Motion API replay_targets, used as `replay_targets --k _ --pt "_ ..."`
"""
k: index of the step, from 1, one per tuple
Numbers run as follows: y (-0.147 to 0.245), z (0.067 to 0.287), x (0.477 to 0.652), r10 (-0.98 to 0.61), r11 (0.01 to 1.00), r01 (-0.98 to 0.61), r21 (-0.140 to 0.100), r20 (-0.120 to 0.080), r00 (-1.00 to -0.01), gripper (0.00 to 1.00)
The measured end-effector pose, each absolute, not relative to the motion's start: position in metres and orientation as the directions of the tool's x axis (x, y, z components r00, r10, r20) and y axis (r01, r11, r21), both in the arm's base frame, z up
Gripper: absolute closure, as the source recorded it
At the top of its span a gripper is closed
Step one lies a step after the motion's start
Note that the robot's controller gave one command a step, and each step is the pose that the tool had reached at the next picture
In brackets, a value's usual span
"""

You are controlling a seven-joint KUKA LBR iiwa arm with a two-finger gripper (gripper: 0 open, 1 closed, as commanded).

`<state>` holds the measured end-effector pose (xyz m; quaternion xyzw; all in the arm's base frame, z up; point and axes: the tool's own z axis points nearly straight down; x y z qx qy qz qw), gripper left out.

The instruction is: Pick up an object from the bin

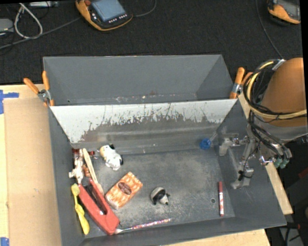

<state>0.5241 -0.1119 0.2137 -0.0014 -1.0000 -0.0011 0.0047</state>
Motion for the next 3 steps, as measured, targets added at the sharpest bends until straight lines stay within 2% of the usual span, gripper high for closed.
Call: replay_targets --k 1,2,3 --pt "-0.112 0.218 0.526 0.000 1.000 0.000 0.001 0.001 -1.000 0.00" --pt "-0.067 0.187 0.538 -0.085 0.996 -0.085 0.000 0.002 -0.996 0.00" --pt "-0.036 0.139 0.548 0.041 0.999 0.041 0.001 0.001 -0.999 0.00"
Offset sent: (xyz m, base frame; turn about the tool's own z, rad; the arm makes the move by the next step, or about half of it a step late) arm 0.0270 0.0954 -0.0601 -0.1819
